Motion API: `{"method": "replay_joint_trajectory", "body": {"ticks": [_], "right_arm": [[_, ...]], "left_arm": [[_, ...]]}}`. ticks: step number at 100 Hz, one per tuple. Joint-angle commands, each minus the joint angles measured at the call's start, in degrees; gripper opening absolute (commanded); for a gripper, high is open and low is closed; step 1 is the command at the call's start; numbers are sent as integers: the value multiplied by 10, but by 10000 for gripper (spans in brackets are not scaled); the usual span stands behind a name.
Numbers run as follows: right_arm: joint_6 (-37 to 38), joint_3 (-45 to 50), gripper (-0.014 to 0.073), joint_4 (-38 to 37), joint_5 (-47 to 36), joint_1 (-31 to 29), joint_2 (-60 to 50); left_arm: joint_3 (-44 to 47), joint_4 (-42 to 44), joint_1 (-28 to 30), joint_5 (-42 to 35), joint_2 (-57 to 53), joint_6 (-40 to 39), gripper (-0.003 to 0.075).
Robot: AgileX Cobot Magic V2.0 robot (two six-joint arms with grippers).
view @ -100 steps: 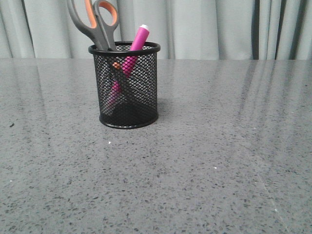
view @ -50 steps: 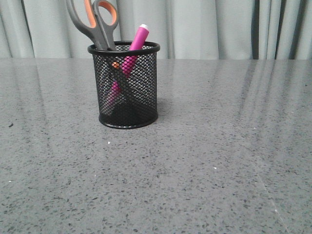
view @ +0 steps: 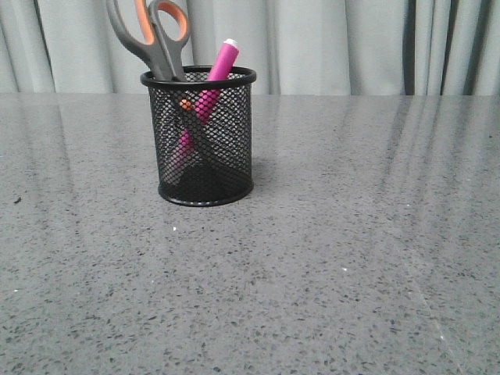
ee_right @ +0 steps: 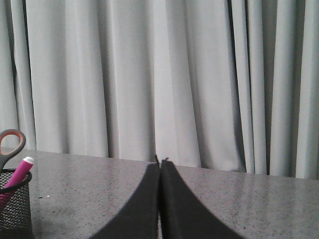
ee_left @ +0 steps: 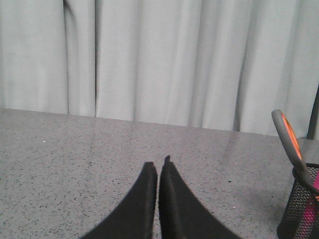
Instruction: Put pen and scissors into bin
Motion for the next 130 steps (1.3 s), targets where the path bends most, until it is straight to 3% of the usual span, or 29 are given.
{"method": "replay_joint_trajectory", "body": {"ticks": [1, 27, 47, 75, 130], "right_arm": [[-6, -14, -69, 3, -46, -3, 6], [-6, -14, -69, 3, -46, -3, 6], [-6, -14, -69, 3, -46, -3, 6], [-6, -14, -69, 3, -46, -3, 6], [-6, -14, -69, 3, -46, -3, 7]], "left_arm": [[-16, -8, 2, -38, 7, -7, -21], [-14, 25, 3, -40, 7, -12, -21], [47, 229, 13, -59, 2, -151, -21], [156, 229, 13, -112, -67, -154, -21], [156, 203, 13, -118, -67, -151, -21]]}}
